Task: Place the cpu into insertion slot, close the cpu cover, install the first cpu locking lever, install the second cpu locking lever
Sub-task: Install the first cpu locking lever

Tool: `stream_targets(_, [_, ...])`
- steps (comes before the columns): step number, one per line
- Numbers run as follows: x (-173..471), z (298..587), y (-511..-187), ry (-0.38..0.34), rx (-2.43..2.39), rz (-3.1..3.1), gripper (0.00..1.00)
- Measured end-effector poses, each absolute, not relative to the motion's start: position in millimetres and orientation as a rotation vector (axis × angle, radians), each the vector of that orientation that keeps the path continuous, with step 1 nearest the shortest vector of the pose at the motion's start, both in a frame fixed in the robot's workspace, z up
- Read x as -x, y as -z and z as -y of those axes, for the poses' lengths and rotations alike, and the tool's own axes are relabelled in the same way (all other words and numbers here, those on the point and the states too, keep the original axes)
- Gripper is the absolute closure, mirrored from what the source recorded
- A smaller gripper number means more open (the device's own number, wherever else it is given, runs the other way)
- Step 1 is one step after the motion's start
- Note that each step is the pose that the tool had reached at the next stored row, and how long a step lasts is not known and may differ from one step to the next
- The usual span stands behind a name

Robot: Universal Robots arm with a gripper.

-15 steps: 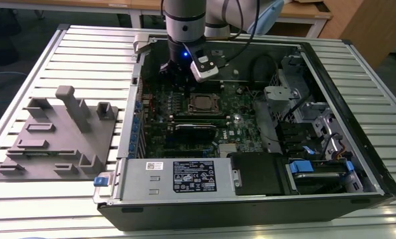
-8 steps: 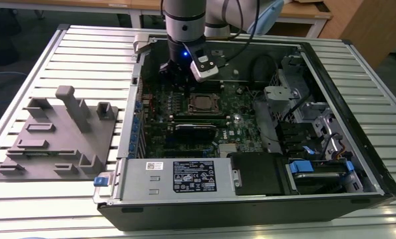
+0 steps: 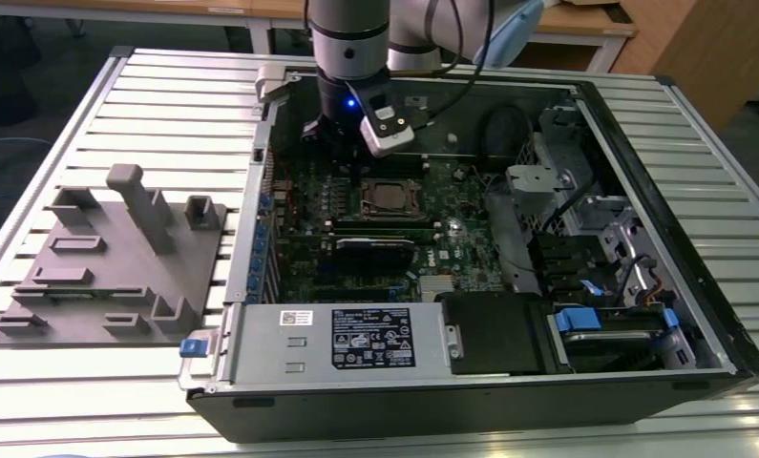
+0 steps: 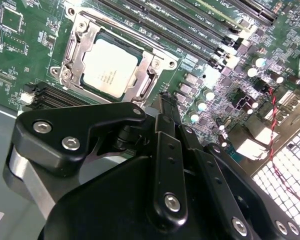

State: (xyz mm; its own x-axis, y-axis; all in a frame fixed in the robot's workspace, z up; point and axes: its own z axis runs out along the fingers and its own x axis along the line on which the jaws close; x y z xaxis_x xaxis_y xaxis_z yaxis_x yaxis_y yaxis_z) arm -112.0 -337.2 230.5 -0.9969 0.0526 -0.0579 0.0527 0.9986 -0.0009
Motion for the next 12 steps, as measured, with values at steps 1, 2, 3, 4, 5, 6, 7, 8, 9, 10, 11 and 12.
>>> stream_targets(1, [112.1, 337.2, -230.5, 0.004, -0.081, -3.083, 0.89])
stream_targets(2, [112.1, 337.2, -230.5, 0.004, -0.081, -3.083, 0.89])
stream_targets(3, [112.3, 337.3, -230.5, 0.004, -0.081, -3.083, 0.89])
stream_targets(4, [112.4, 337.3, -230.5, 0.004, -0.081, -3.083, 0.89])
stream_targets(5, [112.4, 337.3, -230.5, 0.004, -0.081, -3.083, 0.89])
stream_targets(6, [112.4, 337.3, -230.5, 0.004, -0.081, -3.083, 0.89])
stream_targets(7, [112.4, 337.3, -230.5, 0.004, -0.081, -3.083, 0.89])
stream_targets(8, [112.4, 337.3, -230.7, 0.004, -0.081, -3.083, 0.89])
stream_targets(9, [112.4, 337.3, -231.0, 0.004, -0.081, -3.083, 0.89])
stream_targets(10, [112.4, 337.3, -231.4, 0.004, -0.081, -3.083, 0.89])
stream_targets(11, [112.4, 337.3, -231.7, 0.004, -0.081, -3.083, 0.89])
stream_targets(12, [112.4, 337.3, -232.0, 0.004, -0.081, -3.083, 0.89])
